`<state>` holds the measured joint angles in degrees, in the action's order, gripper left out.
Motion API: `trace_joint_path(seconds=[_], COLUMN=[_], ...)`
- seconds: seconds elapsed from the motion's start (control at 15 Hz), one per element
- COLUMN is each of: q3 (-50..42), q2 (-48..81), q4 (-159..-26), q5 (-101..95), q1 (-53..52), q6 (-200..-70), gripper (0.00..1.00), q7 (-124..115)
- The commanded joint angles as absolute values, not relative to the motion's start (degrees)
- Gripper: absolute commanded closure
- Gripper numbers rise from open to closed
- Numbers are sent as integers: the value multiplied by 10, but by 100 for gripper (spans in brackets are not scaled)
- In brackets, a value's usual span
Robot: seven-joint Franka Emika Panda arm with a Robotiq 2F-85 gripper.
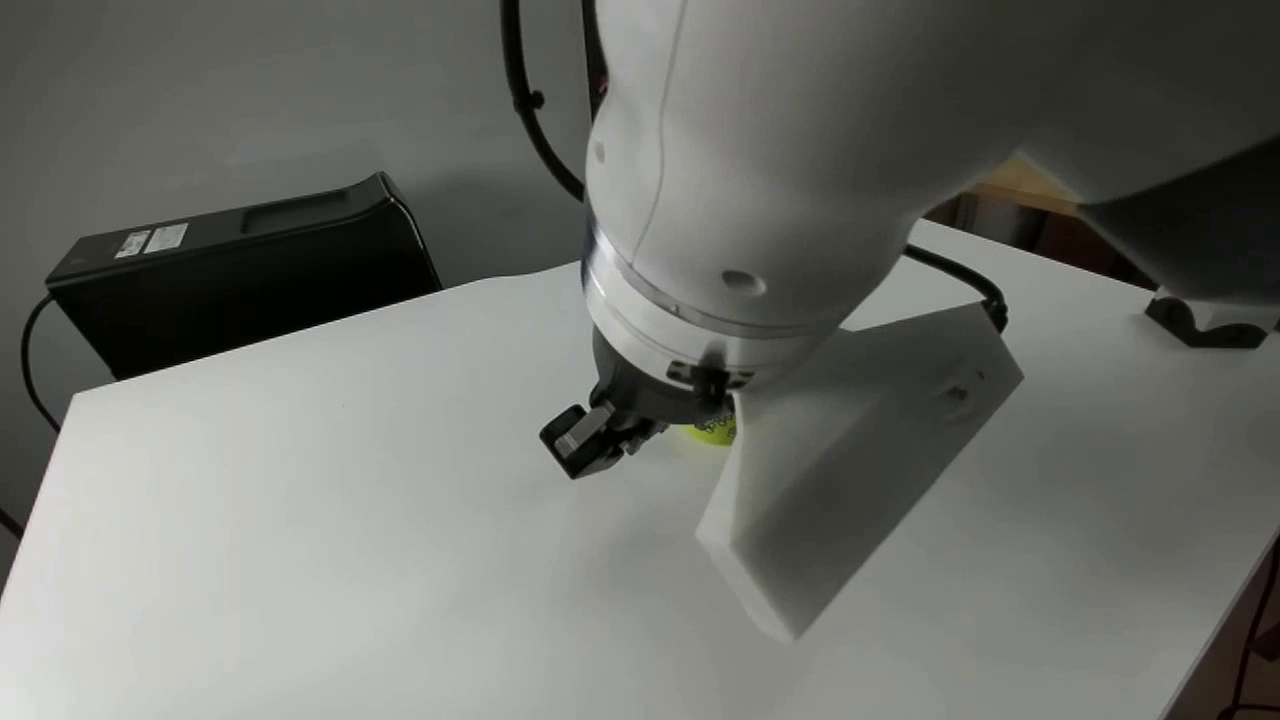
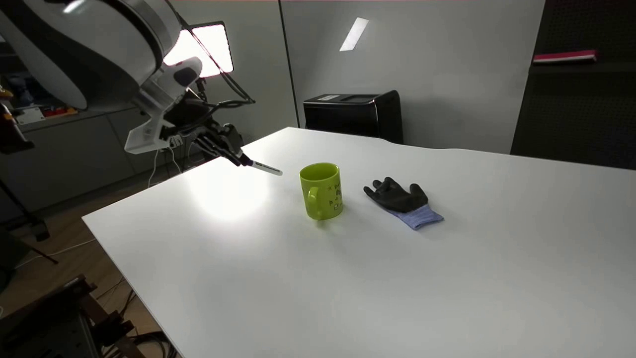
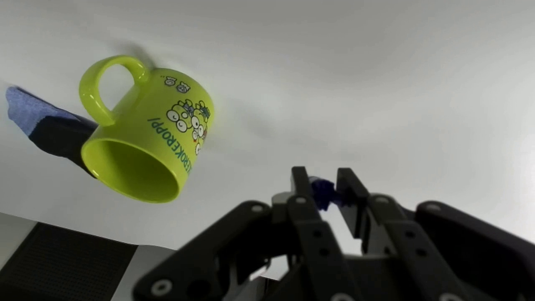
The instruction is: Take the pen out of the mug and put it on the table
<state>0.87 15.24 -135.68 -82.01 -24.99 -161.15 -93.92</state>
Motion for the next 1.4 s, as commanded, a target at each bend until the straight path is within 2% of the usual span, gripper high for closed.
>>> trace_joint_path(seconds=[0.0,0.47,0.8,0.87,0.93,1.0,1.07,1.33], q3=[4,4,9,11,12,13,16,49], q2=[172,209,238,245,250,254,258,256], q4=[-1353,-1353,-1358,-1360,-1363,-1366,-1370,-1393], q5=[-877,-918,-866,-846,-825,-801,-773,-629], q1=[-259,-254,-237,-232,-228,-221,-214,-165], q6=[-1610,-1611,-1642,-1653,-1659,-1666,-1670,-1658], gripper=[94,94,94,81,53,53,49,23], q7=[-1016,-1068,-1013,-995,-976,-952,-925,-772])
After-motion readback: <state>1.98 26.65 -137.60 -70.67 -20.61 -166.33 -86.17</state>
